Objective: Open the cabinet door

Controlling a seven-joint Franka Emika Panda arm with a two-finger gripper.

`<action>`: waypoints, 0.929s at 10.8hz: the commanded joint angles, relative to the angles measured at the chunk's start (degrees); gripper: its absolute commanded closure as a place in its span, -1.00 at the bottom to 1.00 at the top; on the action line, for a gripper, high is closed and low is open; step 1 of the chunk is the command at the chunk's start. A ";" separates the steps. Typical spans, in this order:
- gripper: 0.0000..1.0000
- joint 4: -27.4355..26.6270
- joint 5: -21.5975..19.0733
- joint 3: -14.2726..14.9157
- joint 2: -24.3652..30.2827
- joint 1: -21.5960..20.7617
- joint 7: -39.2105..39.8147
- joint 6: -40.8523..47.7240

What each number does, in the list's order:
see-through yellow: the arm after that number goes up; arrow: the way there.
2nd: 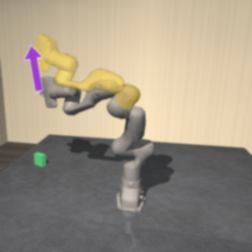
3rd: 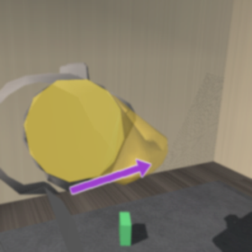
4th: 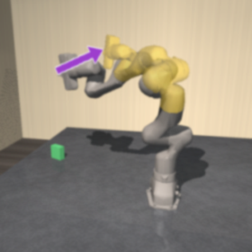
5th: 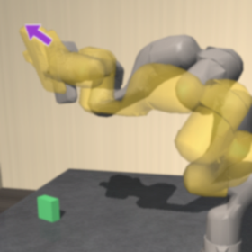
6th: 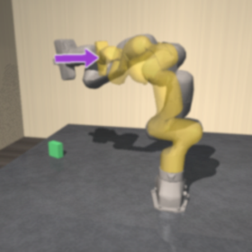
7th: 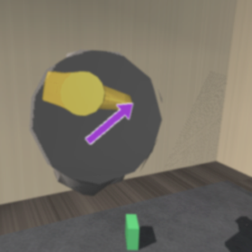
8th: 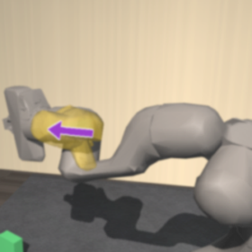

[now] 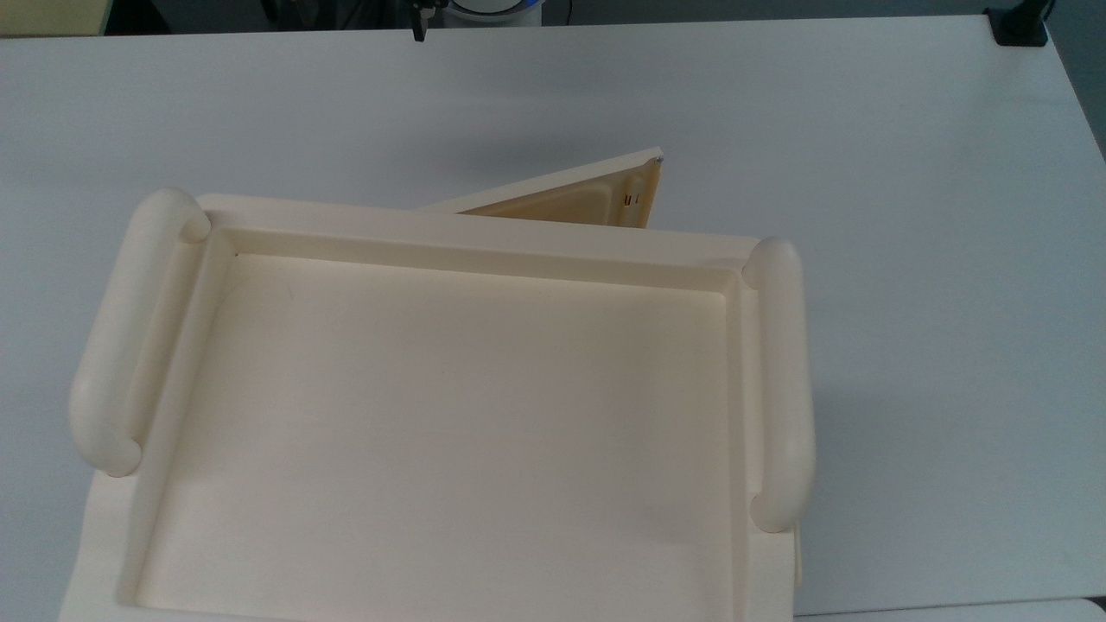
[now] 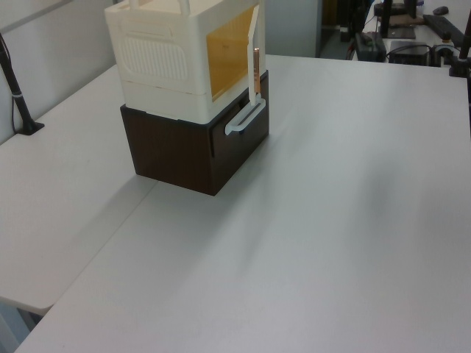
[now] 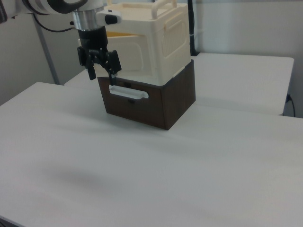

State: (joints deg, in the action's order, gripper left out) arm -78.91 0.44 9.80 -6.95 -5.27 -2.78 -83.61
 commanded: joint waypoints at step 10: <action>-1.00 2.80 -9.49 -0.58 -1.04 -10.45 -26.00 -30.53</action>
State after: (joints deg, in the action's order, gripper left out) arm -75.53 -9.44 8.72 -7.01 -13.13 -19.46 -107.12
